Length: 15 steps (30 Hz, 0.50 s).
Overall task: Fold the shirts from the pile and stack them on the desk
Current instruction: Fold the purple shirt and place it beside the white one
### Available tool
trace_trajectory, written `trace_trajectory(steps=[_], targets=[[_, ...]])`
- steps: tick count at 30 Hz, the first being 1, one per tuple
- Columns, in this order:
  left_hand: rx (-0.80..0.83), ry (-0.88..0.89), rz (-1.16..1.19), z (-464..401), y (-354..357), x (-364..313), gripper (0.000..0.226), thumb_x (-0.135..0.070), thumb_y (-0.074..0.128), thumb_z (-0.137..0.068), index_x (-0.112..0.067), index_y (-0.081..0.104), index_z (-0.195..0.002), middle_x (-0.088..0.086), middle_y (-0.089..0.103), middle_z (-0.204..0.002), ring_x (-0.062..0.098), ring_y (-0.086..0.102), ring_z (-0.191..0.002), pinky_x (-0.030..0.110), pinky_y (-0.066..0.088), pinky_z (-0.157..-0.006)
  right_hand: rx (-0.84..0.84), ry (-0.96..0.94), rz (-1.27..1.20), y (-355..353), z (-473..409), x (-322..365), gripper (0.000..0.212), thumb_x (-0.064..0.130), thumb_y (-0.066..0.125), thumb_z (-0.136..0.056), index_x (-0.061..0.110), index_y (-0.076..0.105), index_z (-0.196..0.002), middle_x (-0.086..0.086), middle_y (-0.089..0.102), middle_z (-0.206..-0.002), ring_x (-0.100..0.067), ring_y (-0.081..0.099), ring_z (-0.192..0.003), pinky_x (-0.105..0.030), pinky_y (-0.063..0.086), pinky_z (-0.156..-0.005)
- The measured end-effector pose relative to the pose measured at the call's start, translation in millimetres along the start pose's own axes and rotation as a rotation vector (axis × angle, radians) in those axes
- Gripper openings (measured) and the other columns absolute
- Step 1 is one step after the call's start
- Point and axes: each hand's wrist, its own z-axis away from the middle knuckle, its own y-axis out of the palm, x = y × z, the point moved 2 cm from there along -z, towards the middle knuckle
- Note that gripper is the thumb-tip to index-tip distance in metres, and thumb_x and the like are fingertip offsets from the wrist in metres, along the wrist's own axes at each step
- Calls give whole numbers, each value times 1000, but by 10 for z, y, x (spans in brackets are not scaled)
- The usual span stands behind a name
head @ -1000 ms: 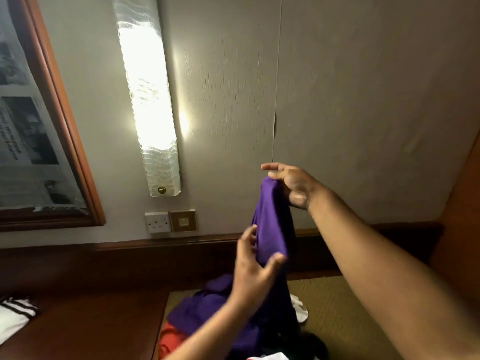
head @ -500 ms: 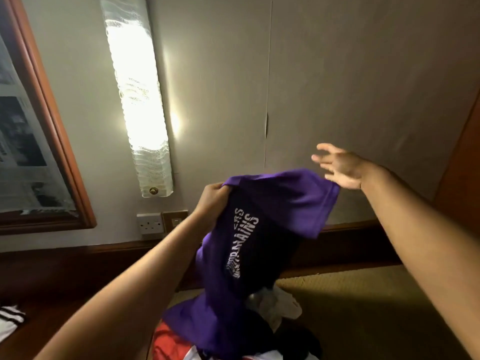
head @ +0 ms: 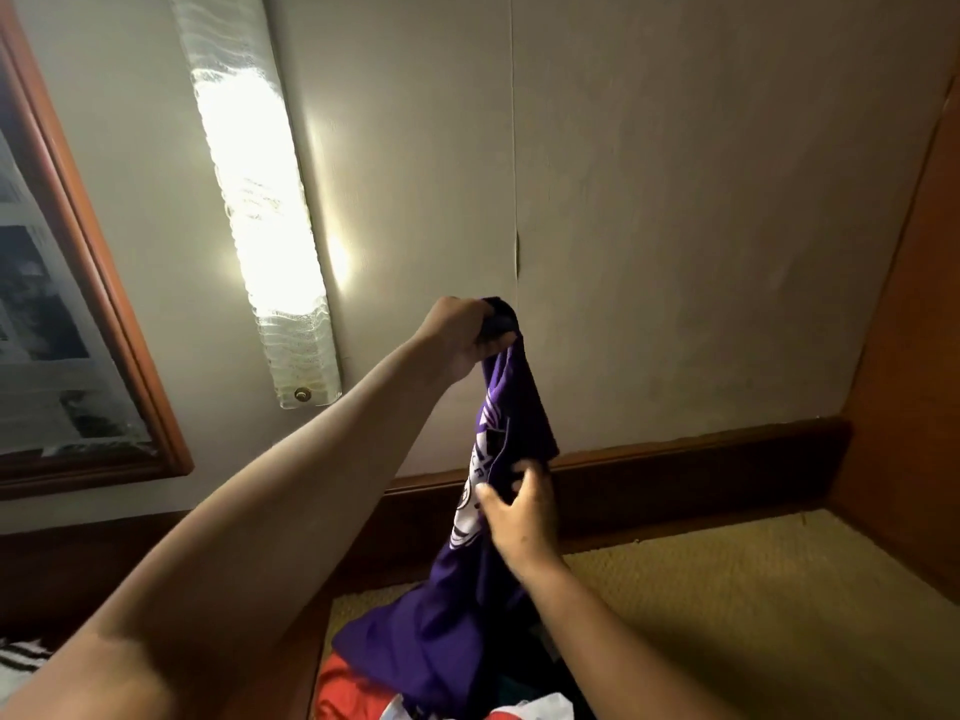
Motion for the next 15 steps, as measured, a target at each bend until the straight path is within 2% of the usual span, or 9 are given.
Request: trace_trajectory(steps=[2,4,6,7,9,10,13,15], targets=[[-41,48,36,15,-64,-85,11,7,45,-95,4,53,-89,14,53,-76,18,58,-59,18,49,-42,-63,-8,32,-63,-210,-39,27,16,72,-81,4,64,-103,-15,64,-99,-31,62,-93,-32,47,-78],[-73,126,26,21,-169,-177,15,7,45,-95,-1,56,-90,11,51,-73,11,59,-53,13,46,-43,-11,-58,88,-132,-341,-3,13,12,67,-85,4,69,-94,-10,66,-88,-26,64,-81,-26,43,-66],[-112,167,111,36,-287,-285,12,9,49,-92,5,58,-87,15,55,-76,15,59,-62,17,50,-46,54,-63,-44,-231,-363,137,8,13,61,-89,10,68,-90,-2,67,-82,-18,63,-73,-25,42,-61],[-131,203,136,40,-350,-348,12,10,50,-91,8,57,-100,16,57,-81,18,59,-68,19,52,-48,43,-55,-125,-297,-391,191,7,15,59,-90,13,65,-89,-1,67,-82,-17,61,-72,-26,43,-59],[-177,307,93,17,-533,-452,44,6,49,-92,-3,40,-134,7,56,-90,14,58,-73,19,53,-51,-39,-18,-238,-498,-466,308,11,23,55,-92,14,59,-87,-4,64,-80,-17,56,-68,-29,43,-58],[-198,368,29,30,-656,-495,47,2,49,-94,-7,38,-138,2,54,-91,11,57,-73,17,53,-53,-66,-1,-257,-607,-522,371,12,26,54,-92,15,58,-89,-6,64,-82,-19,56,-69,-31,44,-58],[-253,406,-41,40,-998,-548,24,-4,51,-95,-4,61,-117,10,60,-98,19,62,-84,22,55,-64,-49,-81,-215,-936,-765,609,11,23,49,-95,18,59,-93,-6,65,-91,-24,59,-79,-34,48,-65],[-265,434,-48,50,-1158,-537,21,-3,47,-96,0,64,-108,12,63,-93,23,64,-86,26,56,-67,15,-206,-101,-1154,-913,893,16,19,48,-98,20,62,-92,-4,65,-93,-21,57,-84,-30,47,-69]])
